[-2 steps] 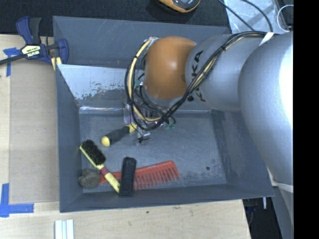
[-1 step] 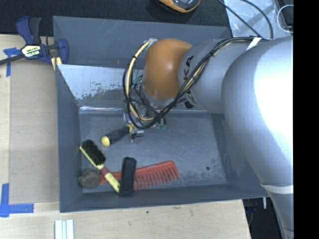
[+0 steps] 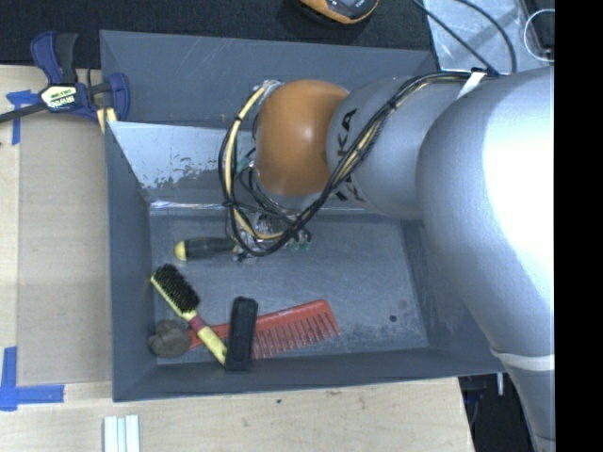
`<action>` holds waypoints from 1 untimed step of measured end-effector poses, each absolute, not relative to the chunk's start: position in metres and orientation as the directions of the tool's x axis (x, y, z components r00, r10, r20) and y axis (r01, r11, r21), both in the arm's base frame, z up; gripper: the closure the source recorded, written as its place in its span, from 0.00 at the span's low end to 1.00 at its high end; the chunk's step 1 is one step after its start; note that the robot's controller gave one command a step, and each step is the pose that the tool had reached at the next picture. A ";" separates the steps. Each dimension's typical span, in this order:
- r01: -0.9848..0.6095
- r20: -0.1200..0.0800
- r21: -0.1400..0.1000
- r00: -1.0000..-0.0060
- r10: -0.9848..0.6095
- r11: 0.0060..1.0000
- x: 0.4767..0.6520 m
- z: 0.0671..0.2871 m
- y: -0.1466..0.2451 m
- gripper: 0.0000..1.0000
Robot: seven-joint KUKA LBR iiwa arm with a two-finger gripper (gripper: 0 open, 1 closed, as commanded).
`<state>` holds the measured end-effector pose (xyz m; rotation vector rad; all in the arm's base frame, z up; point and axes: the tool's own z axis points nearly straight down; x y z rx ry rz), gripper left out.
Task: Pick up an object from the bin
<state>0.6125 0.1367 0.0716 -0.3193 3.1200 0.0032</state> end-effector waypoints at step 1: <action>-0.203 -0.005 0.002 -0.979 -0.203 0.979 0.613 0.072 0.137 1.00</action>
Offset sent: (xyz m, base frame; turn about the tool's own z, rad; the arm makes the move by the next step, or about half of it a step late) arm 0.0000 0.0001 0.0232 0.0000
